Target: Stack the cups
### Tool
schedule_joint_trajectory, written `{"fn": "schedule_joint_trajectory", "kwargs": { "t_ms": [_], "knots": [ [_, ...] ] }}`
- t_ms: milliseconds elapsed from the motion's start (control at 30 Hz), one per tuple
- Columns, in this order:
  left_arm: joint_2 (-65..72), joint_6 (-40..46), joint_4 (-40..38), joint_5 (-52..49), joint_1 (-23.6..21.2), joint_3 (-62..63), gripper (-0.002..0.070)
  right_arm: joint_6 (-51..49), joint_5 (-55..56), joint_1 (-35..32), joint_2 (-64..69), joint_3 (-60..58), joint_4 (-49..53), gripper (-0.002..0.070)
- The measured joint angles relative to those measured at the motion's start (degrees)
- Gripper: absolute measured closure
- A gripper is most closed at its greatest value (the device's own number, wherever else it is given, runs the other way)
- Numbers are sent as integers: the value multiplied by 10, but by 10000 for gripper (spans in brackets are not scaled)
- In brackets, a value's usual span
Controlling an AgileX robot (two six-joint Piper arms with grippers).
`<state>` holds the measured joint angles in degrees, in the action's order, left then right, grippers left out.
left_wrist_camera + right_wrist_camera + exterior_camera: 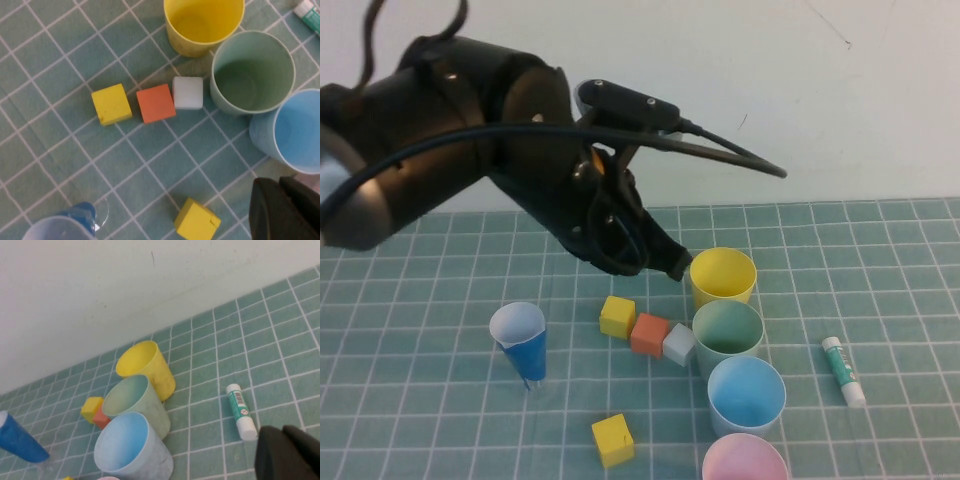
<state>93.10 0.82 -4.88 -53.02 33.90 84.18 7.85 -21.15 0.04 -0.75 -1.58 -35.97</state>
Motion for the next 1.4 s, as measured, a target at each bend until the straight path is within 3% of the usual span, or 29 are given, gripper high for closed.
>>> {"fn": "schedule_joint_trajectory", "kwargs": {
  "t_ms": [233, 333, 433, 600, 700, 1133, 1400],
  "knots": [
    [103, 0, -7, 6, 0, 60, 675, 7, 0, 0, 0, 0, 0, 679],
    [132, 0, -16, 25, 0, 74, 629, 8, 0, 0, 0, 0, 0, 679],
    [149, 0, -33, 57, 0, 78, 521, 10, 0, 0, 0, 0, 0, 679],
    [177, -15, -52, 112, 0, 78, 253, 9, 0, 0, 0, 0, 0, 679],
    [195, -26, -56, 149, 0, 78, 202, 11, 0, 0, 0, 0, 0, 679],
    [271, -58, -59, 286, 0, 78, 189, 11, -2, 0, 0, 0, 0, 679],
    [307, -112, -8, 329, 0, 79, 189, 11, -3, 0, 0, 0, -1, 679]
  ]
}}
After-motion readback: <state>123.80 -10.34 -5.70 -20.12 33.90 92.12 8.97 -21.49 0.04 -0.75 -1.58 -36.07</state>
